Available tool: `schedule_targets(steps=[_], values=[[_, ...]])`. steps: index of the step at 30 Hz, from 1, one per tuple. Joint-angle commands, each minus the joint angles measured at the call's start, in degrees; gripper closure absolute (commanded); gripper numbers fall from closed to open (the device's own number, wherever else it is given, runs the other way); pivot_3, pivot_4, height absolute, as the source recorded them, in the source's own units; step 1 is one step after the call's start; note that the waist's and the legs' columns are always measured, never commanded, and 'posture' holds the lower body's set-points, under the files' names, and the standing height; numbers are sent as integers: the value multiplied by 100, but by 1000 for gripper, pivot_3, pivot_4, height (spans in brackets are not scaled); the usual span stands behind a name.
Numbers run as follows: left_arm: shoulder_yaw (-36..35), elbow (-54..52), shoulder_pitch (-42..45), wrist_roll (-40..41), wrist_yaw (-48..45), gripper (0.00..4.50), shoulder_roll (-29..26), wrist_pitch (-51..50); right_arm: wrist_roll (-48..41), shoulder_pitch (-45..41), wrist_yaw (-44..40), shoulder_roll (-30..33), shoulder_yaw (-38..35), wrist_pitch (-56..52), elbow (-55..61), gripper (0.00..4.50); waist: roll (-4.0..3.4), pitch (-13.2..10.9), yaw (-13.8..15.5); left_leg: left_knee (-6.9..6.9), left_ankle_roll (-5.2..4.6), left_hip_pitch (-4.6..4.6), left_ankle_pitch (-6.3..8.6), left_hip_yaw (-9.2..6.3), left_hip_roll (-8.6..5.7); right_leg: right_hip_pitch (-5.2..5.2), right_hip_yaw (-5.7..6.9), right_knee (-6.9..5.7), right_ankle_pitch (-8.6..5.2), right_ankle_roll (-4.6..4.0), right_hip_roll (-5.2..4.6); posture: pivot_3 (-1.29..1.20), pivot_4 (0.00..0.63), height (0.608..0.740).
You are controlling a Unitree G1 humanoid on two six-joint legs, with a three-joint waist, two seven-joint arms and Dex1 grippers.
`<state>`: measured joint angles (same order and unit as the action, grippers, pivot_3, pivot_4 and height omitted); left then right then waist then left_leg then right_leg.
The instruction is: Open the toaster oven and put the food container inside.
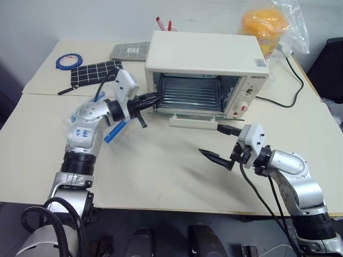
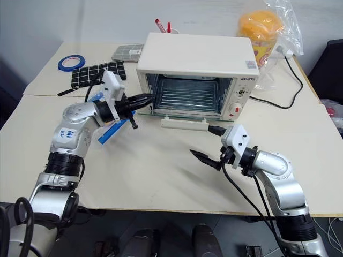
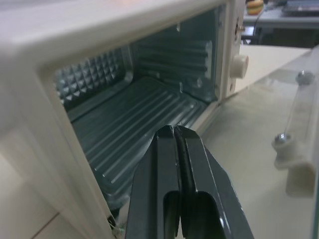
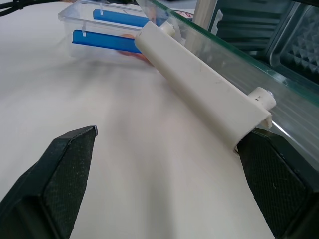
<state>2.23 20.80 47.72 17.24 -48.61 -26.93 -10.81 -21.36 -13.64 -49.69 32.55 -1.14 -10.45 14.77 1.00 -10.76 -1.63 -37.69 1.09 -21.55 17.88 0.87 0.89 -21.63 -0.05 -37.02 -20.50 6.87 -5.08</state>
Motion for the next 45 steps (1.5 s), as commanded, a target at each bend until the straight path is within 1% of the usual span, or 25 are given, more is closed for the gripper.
schedule_targets(steps=[1,3,7,10,13,16,20,22,25,28,29,30,31,32,33,34,35,37,38,40,42,43,45], values=[[98,-101,96,-81,-375,4457,-52,74,-36,346,56,28,-160,179,457,0,1,0,20,-1,0,0,0,-1,0,0,0,0,0,0,-1,0,150,740],[150,-165,32,-93,-559,4457,-56,57,7,718,65,94,-319,344,505,0,1,0,32,-3,0,-2,0,-3,-3,3,2,1,0,0,-3,0,150,740],[261,-348,-139,-116,-888,4457,-114,-6,125,1961,33,217,-906,878,619,0,1,0,128,-6,-5,-5,3,-2,-10,8,1,6,3,6,-7,0,150,740],[386,-379,-238,-250,-1015,4457,-168,-37,113,2733,3,275,-1428,1185,621,0,1,0,163,-13,-8,-5,4,1,-12,10,-3,7,5,11,-6,0,150,740],[541,-469,-375,-445,-1017,4457,-230,-207,39,3198,27,304,-1863,1325,611,0,1,0,157,-25,-16,-2,8,6,-15,17,-11,18,7,14,-8,0,150,740],[635,-621,-509,-573,-931,4457,-235,-384,-21,3315,99,288,-2060,1336,647,0,1,0,112,-25,-18,13,9,18,-9,19,-28,13,7,14,-1,0,150,740],[850,-884,-811,-932,-603,4457,-178,-484,-42,3124,226,292,-2069,1201,738,0,1,0,112,-24,-17,14,9,19,-3,16,-31,12,7,14,3,0,150,740],[806,-1073,-949,-940,-401,4457,-111,-708,-119,3033,242,268,-2001,1153,837,0,1,0,134,-24,-17,13,9,19,-4,15,-31,11,7,14,-1,0,150,740],[569,-1477,-1175,-580,-337,4457,-17,-1214,-312,2657,202,263,-1721,947,980,0,1,0,143,-26,-17,11,9,17,-5,15,-30,11,7,14,-10,0,150,740],[9,-2106,-1457,-40,-254,3933,-116,-1683,-638,2229,111,237,-1479,699,1013,0,1,0,140,-26,-17,9,9,14,-4,14,-27,11,7,14,-26,0,150,740],[-328,-2379,-1603,247,-257,3905,-207,-1827,-791,2044,81,225,-1381,588,1050,0,1,0,151,-25,-17,9,9,14,-4,14,-27,11,7,14,-26,0,150,740],[-650,-2691,-1802,580,-395,3509,-386,-2016,-944,1874,19,243,-1254,435,1097,0,1,0,163,-25,-17,8,9,11,-6,14,-23,12,7,14,-29,0,150,740],[-969,-2979,-2070,868,-645,3376,-653,-2159,-958,1687,-34,240,-1102,396,1117,0,1,-1,88,-25,-17,7,9,10,-10,15,-20,14,7,14,-26,0,150,740],[-1241,-3268,-2408,1145,-911,3101,-993,-2435,-1031,1525,-45,206,-986,307,1128,0,5,-3,-26,-25,-17,5,10,15,-6,13,-27,6,8,16,-35,0,150,740],[-1761,-3445,-2861,1294,-972,2778,-1269,-2516,-995,1323,-82,172,-804,298,1121,0,2,-2,-53,-20,-14,6,11,13,4,11,-27,6,8,15,-35,0,150,740],[-2301,-3554,-3246,1397,-908,2501,-1385,-2424,-1004,1167,-90,129,-665,259,1124,0,3,-2,-85,-14,-10,9,12,11,10,12,-27,6,7,13,-33,0,150,740],[-2656,-3620,-3486,1471,-817,2296,-1435,-2343,-1024,1072,-94,108,-583,220,1129,0,2,-2,-123,-7,-8,18,11,12,11,10,-27,9,6,11,-32,0,150,740],[-3568,-3557,-4136,1557,-712,1661,-1450,-2084,-1059,870,-135,45,-407,170,1116,0,2,-2,-85,14,1,27,5,-6,8,13,-28,21,3,5,-35,0,150,740],[-3833,-3521,-4373,1538,-707,1365,-1457,-1937,-1072,809,-165,27,-351,154,1105,0,2,-2,-65,13,1,25,5,-13,8,13,-29,20,2,3,-39,0,150,740],[-4584,-3277,-4868,1586,-493,753,-1312,-1733,-1046,727,-256,-25,-203,201,1067,0,4,-1,7,10,-3,24,6,-18,3,17,-33,22,1,3,-47,0,150,740],[-5041,-3006,-5243,1598,-338,157,-1231,-1627,-991,692,-349,-43,-89,267,1029,0,9,1,38,11,-27,21,20,-25,-3,23,-32,32,1,2,-59,0,150,740],[-5179,-2857,-5397,1555,-306,23,-1218,-1522,-972,678,-378,-48,-47,277,1012,0,10,2,45,12,-31,21,23,-33,-4,28,-28,41,1,2,-62,0,150,740],[-5345,-2665,-5558,1552,-155,23,-1202,-1434,-934,646,-418,-50,-1,304,976,0,12,3,54,14,-32,18,24,-35,-6,28,-27,48,2,1,-66,0,150,740]])
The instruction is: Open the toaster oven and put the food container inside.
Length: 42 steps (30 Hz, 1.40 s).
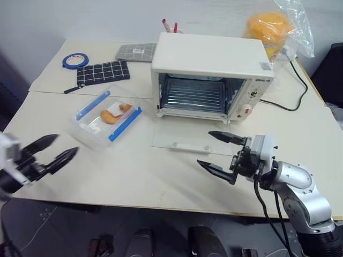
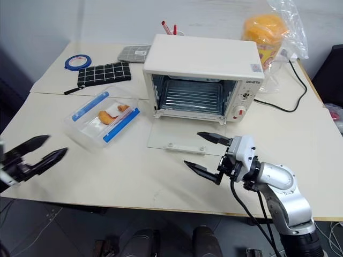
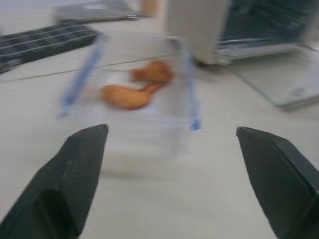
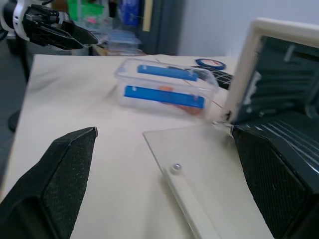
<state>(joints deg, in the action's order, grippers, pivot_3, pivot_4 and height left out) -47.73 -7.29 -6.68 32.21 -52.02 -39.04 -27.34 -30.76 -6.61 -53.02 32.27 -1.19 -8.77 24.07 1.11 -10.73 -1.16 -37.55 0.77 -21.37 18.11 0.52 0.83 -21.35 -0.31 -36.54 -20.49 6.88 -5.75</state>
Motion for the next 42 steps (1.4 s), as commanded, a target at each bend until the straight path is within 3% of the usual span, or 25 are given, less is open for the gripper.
schedule_targets(steps=[1,6,11,14,17,23,29,35,38,42], values=[[-392,194,-149,83,280,23,16,227,24,-74,-105,-18,14,157,24,0,1,1,16,2,-1,-1,0,-1,-1,0,1,3,0,0,-2,0,150,740],[-203,-223,-217,146,1234,23,-159,-839,83,-118,-219,55,-16,222,-88,0,10,6,-33,23,-1,3,1,-2,-1,-1,0,8,1,-2,-3,0,150,740],[181,-534,1661,1020,2951,23,-465,-3403,35,-112,-318,199,-126,197,-95,0,33,16,77,22,10,-7,-11,-30,-1,-9,21,-8,4,-7,2,0,150,740],[285,-365,2751,1080,3771,23,-517,-5243,27,-146,-331,238,-173,181,-106,0,29,15,18,25,28,-5,-19,-14,-6,-13,16,-16,5,-6,10,0,150,740],[702,-74,3544,592,4476,23,-637,-6359,34,-149,-312,252,-203,159,-71,0,31,14,-50,24,38,-11,-26,-6,-5,-21,37,-37,5,-3,24,0,150,740],[1234,654,4398,192,5243,23,-627,-6516,66,-13,-181,213,-235,125,96,0,40,10,-41,19,48,-6,-31,13,4,-29,52,-42,5,-3,27,0,150,740],[1420,1474,4902,214,5326,23,-388,-6516,121,71,-45,181,-202,144,185,0,40,10,-26,10,49,-5,-33,12,-4,-25,53,-44,5,-3,20,0,150,740],[1800,2160,5363,-209,5166,23,-550,-6516,154,83,10,209,-247,177,197,0,40,10,-43,12,53,-5,-34,13,-2,-27,55,-50,5,-3,27,0,150,740],[2030,2161,5385,-351,4991,567,-616,-6496,181,136,43,207,-255,194,231,0,40,10,-42,12,52,-6,-34,14,-4,-27,55,-49,5,-3,26,0,150,740],[2052,2143,5395,-534,4871,1778,-611,-6435,215,187,106,186,-267,208,267,0,40,10,-46,12,53,-6,-34,15,-3,-27,53,-50,5,-3,26,0,150,740]])
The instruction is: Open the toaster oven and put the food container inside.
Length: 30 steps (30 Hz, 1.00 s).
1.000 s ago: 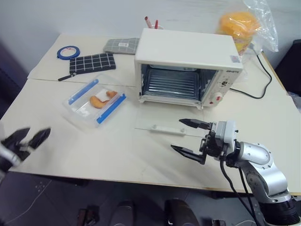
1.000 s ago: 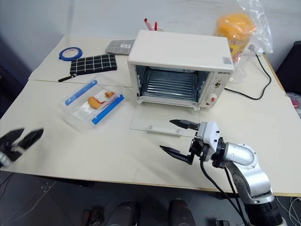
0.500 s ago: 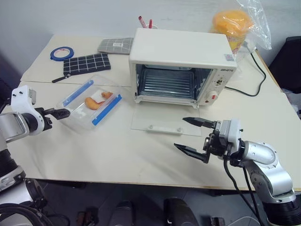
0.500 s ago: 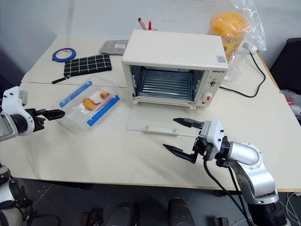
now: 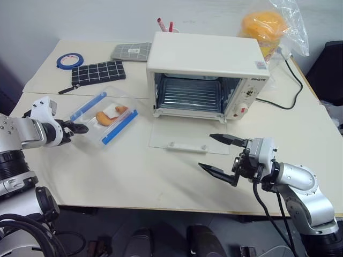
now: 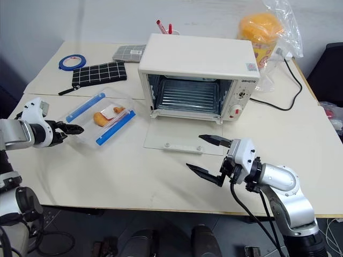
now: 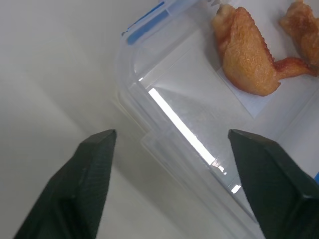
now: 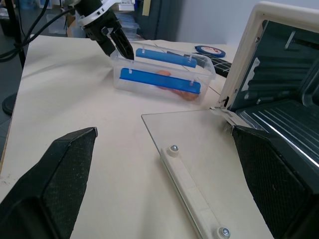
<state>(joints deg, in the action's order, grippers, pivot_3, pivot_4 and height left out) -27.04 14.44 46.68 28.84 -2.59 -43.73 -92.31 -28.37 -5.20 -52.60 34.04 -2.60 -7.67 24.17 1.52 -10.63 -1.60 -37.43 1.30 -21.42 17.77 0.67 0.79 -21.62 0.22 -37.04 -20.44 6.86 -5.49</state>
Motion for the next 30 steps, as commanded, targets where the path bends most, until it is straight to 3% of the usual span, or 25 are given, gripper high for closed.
schedule_targets(steps=[1,8,10,14,18,21,25,30], values=[[20,-27,57,-231,-119,2088,-167,82,-20,55,69,8,-129,103,262,0,0,0,-4,0,0,0,0,0,0,0,0,0,0,0,0,0,150,740],[6,187,152,-606,-177,4099,-199,462,4,53,83,32,-168,153,211,0,0,0,1,-1,0,0,0,1,0,0,0,0,0,0,0,0,150,740],[11,243,169,-668,-241,4412,-235,604,12,49,89,36,-179,162,201,0,0,0,11,-1,0,0,0,0,0,0,0,-3,0,0,0,0,150,740],[249,314,204,-649,-695,4412,-553,906,-2,72,96,48,-210,163,209,0,5,-3,-3,-4,0,0,0,0,0,0,1,-3,0,0,-1,0,150,740],[1019,165,404,-391,-1789,4412,-1218,1187,-43,255,100,155,-460,149,237,0,10,-6,15,2,1,-6,0,-2,2,-4,3,2,0,0,0,0,150,740],[1458,-47,709,-142,-2372,4412,-1413,985,-66,443,91,251,-688,145,256,0,11,-6,84,-2,-3,-13,1,-2,-9,-4,10,5,0,0,0,0,150,740],[1982,-710,1084,257,-2710,4412,-1118,307,-60,862,117,357,-1083,145,342,0,11,-6,178,-7,-12,-15,4,-6,-16,4,16,10,0,0,-1,0,150,740],[2266,-1115,1236,387,-2397,4412,-244,-19,-68,1235,341,324,-1353,69,659,0,10,-6,159,-14,-14,-16,4,-4,-14,4,10,3,1,2,0,0,150,740]])
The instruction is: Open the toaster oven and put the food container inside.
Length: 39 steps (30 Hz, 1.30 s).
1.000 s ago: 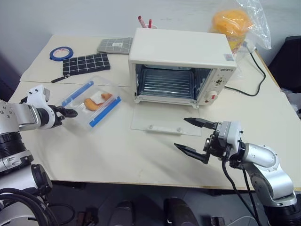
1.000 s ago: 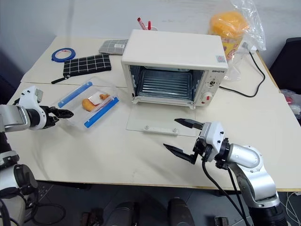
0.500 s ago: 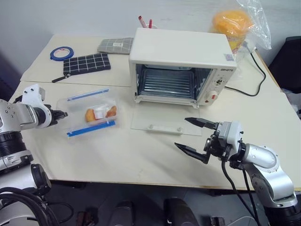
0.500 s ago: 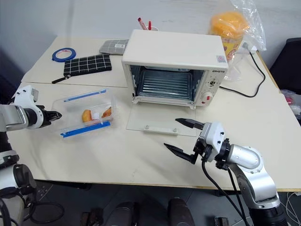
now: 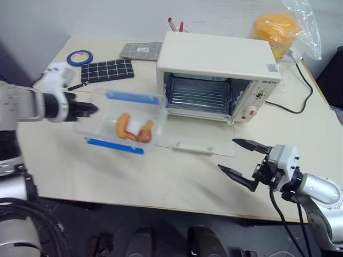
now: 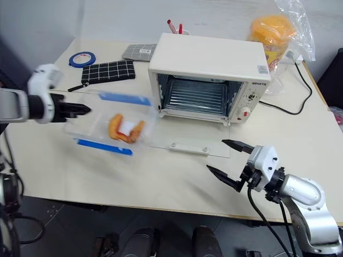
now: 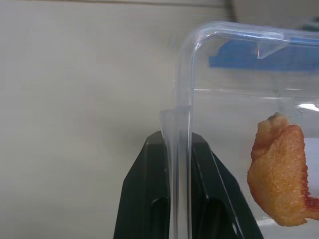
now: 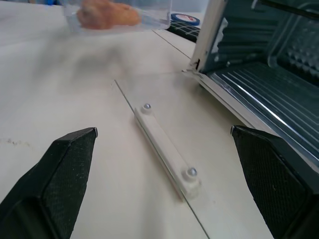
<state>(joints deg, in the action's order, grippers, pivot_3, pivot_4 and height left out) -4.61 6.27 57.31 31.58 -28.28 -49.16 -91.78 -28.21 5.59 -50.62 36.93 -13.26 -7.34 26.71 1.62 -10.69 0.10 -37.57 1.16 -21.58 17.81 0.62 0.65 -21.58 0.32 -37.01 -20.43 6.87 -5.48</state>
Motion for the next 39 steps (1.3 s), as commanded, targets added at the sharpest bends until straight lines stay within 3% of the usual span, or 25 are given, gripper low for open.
schedule_targets(steps=[1,5,10,21,30,35,39], values=[[9,-263,217,103,303,4412,554,-72,-75,258,202,13,-338,25,489,0,0,0,-22,-1,0,-1,0,0,3,-1,-1,-1,0,0,1,0,150,740],[-217,-13,463,-155,888,4412,1462,-72,-58,644,419,-67,-473,8,786,0,0,-1,-33,-6,2,0,-1,2,8,-3,-3,-7,0,0,8,0,150,740],[-301,270,827,-362,1270,4412,2169,-72,-41,989,675,-173,-536,11,1081,0,0,-1,-15,-14,2,-1,0,4,6,-4,-5,-10,0,1,15,0,150,740],[-115,708,894,-829,1532,4412,3029,447,75,1149,1079,-355,-446,51,1319,0,-1,-1,5,-23,2,-1,0,5,-1,-1,-5,-8,2,5,14,0,150,740],[-279,644,918,-879,1539,1700,3329,768,112,1318,1170,-415,-476,80,1415,0,-1,-1,-6,-25,2,-1,0,5,-1,0,-4,-6,2,6,16,0,150,740],[-381,439,913,-460,811,179,3045,1068,39,1372,1141,-315,-699,62,1397,0,-1,-1,-13,-25,3,1,-1,7,1,-1,-6,-6,2,6,17,0,150,740],[-118,258,690,-175,-358,179,2279,1658,-293,1361,1162,-225,-1017,-190,1457,0,-4,-3,-32,-25,4,1,-1,9,2,-1,-7,-6,2,6,18,0,150,740]])
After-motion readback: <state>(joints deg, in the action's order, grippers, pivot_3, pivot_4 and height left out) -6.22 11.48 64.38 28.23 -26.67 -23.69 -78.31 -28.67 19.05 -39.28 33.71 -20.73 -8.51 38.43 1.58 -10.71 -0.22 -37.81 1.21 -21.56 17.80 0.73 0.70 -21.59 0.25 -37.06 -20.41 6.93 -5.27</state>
